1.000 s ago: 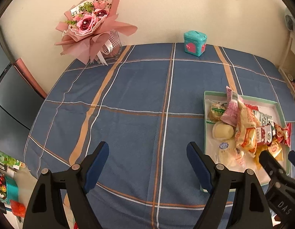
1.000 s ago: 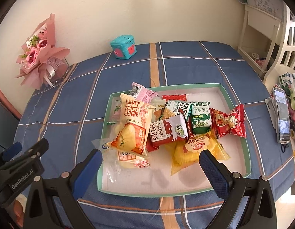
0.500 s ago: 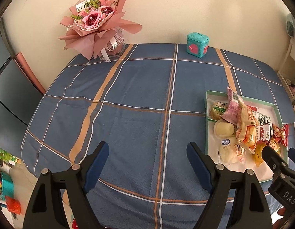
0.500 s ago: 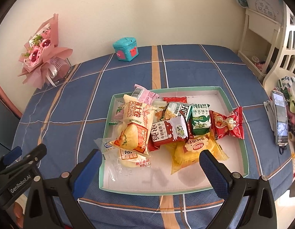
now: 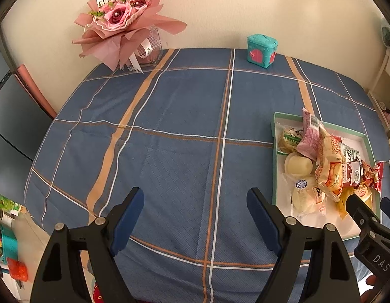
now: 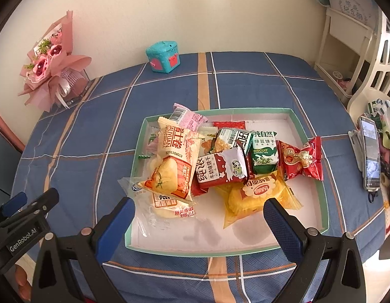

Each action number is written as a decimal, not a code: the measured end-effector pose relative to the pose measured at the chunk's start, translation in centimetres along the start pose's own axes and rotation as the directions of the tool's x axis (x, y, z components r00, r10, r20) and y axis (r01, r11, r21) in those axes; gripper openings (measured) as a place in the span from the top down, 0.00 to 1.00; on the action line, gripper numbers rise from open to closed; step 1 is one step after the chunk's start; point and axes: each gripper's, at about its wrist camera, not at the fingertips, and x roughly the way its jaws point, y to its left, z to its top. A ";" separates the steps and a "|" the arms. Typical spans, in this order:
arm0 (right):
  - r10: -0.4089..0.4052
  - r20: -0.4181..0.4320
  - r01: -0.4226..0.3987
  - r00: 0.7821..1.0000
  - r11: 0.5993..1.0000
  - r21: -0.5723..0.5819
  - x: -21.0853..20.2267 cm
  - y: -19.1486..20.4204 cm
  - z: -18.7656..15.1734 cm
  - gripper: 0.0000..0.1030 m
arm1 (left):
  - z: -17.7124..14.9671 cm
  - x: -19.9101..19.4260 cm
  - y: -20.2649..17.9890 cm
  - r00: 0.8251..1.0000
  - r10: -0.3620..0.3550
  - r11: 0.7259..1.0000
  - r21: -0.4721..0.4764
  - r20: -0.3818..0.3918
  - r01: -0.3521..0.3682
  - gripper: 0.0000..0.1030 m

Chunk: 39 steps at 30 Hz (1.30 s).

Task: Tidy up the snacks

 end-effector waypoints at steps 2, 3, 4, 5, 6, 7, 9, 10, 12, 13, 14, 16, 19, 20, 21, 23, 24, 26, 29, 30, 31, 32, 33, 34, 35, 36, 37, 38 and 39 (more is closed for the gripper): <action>-0.001 -0.002 0.001 1.000 1.000 -0.002 0.1 0.0 0.0 0.00 | 0.0 0.1 0.0 1.000 -0.001 1.000 -0.001 -0.004 0.001 0.18; -0.002 -0.004 0.002 1.000 1.000 -0.003 0.1 0.1 0.0 0.00 | 0.0 0.1 0.1 1.000 -0.002 1.000 -0.002 -0.005 0.002 0.18; -0.002 -0.005 0.002 1.000 1.000 -0.004 0.1 0.1 -0.1 0.00 | 0.0 0.1 0.1 1.000 -0.002 1.000 -0.003 -0.004 0.002 0.18; -0.003 -0.006 0.003 1.000 1.000 -0.005 0.2 0.1 -0.1 0.00 | 0.0 0.1 0.1 1.000 -0.003 1.000 -0.002 -0.004 0.003 0.18; -0.004 -0.007 0.004 1.000 1.000 -0.005 0.2 0.1 -0.1 0.00 | 0.0 0.2 0.1 1.000 -0.003 1.000 -0.002 -0.005 0.003 0.18; -0.005 -0.009 0.005 1.000 1.000 -0.006 0.2 0.1 -0.1 0.00 | 0.0 0.2 0.2 1.000 -0.003 1.000 -0.002 -0.006 0.003 0.18; -0.006 -0.011 0.006 1.000 1.000 -0.006 0.3 0.1 -0.1 0.00 | 0.0 0.2 0.3 1.000 -0.005 1.000 0.000 -0.007 0.005 0.18; -0.006 -0.011 0.006 1.000 1.000 -0.006 0.3 0.1 -0.1 0.00 | 0.0 0.2 0.3 1.000 -0.005 1.000 0.000 -0.007 0.005 0.18; -0.006 -0.011 0.006 1.000 1.000 -0.007 0.3 0.1 -0.1 0.00 | 0.0 0.2 0.3 1.000 -0.005 1.000 -0.001 -0.007 0.005 0.18; -0.007 -0.010 0.007 1.000 1.000 -0.007 0.3 0.1 -0.1 0.00 | 0.0 0.3 0.4 1.000 -0.006 1.000 -0.001 -0.007 0.006 0.18; -0.006 -0.011 0.006 1.000 1.000 -0.007 0.3 0.1 -0.1 0.00 | 0.0 0.3 0.5 1.000 -0.007 1.000 -0.001 -0.007 0.007 0.18; -0.006 -0.012 0.006 1.000 1.000 -0.007 0.3 0.1 -0.1 0.00 | -0.1 0.3 0.6 1.000 -0.008 1.000 -0.002 -0.006 0.008 0.18; -0.006 -0.011 0.006 1.000 1.000 -0.007 0.3 0.1 -0.1 0.00 | -0.1 0.3 0.6 1.000 -0.008 1.000 -0.002 -0.005 0.008 0.18; -0.006 -0.011 0.005 1.000 1.000 -0.007 0.3 0.1 -0.1 0.00 | -0.1 0.3 0.6 1.000 -0.008 1.000 -0.002 -0.005 0.008 0.18; -0.005 -0.011 0.005 1.000 1.000 -0.007 0.3 0.1 -0.1 0.00 | -0.2 0.3 0.6 1.000 -0.008 1.000 -0.001 -0.005 0.008 0.18; -0.006 -0.011 0.006 1.000 1.000 -0.007 0.3 0.1 -0.1 0.00 | -0.2 0.3 0.6 1.000 -0.008 1.000 -0.002 -0.005 0.008 0.18; -0.006 -0.011 0.006 1.000 1.000 -0.007 0.3 0.1 0.0 0.00 | -0.2 0.3 0.5 1.000 -0.008 1.000 -0.002 -0.005 0.008 0.18; -0.006 -0.012 0.005 1.000 1.000 -0.007 0.3 0.1 0.0 0.00 | -0.2 0.3 0.6 1.000 -0.009 1.000 0.002 -0.002 0.009 0.18; -0.006 -0.014 0.006 1.000 1.000 -0.008 0.4 0.1 -0.1 0.00 | -0.1 0.1 0.6 1.000 -0.011 1.000 0.009 0.003 0.011 0.18; -0.007 -0.014 0.006 1.000 1.000 -0.009 0.4 0.1 -0.1 0.00 | -0.2 0.1 0.6 1.000 -0.010 1.000 0.010 0.004 0.010 0.18; -0.007 -0.014 0.007 1.000 1.000 -0.009 0.4 0.0 -0.2 0.00 | -0.2 0.1 0.6 1.000 -0.010 1.000 0.012 0.005 0.010 0.18; -0.007 -0.014 0.007 1.000 1.000 -0.008 0.4 0.1 -0.1 0.00 | -0.2 0.1 0.5 1.000 -0.011 1.000 0.012 0.005 0.011 0.18; -0.008 -0.014 0.007 1.000 1.000 -0.007 0.4 0.1 -0.1 0.00 | -0.2 0.1 0.5 1.000 -0.014 1.000 0.012 0.004 0.014 0.18; -0.008 -0.015 0.008 1.000 1.000 -0.008 0.4 0.1 -0.2 0.00 | -0.2 0.1 0.5 1.000 -0.016 1.000 0.012 0.003 0.016 0.18; -0.007 -0.014 0.007 1.000 1.000 -0.007 0.4 0.1 -0.1 0.00 | -0.2 0.0 0.4 1.000 -0.016 1.000 0.012 0.003 0.016 0.18; -0.008 -0.014 0.007 1.000 1.000 -0.007 0.4 0.1 -0.1 0.00 | -0.2 0.0 0.4 1.000 -0.015 1.000 0.012 0.003 0.015 0.18; -0.008 -0.014 0.008 1.000 1.000 -0.007 0.4 0.1 -0.1 0.00 | -0.2 0.0 0.4 1.000 -0.014 1.000 0.013 0.004 0.014 0.18; -0.008 -0.014 0.008 1.000 1.000 -0.008 0.4 0.1 -0.2 0.00 | -0.2 0.0 0.4 1.000 -0.015 1.000 0.014 0.004 0.015 0.18; -0.007 -0.015 0.007 1.000 1.000 -0.008 0.4 0.1 -0.2 0.00 | -0.2 0.0 0.4 1.000 -0.015 1.000 0.013 0.004 0.015 0.18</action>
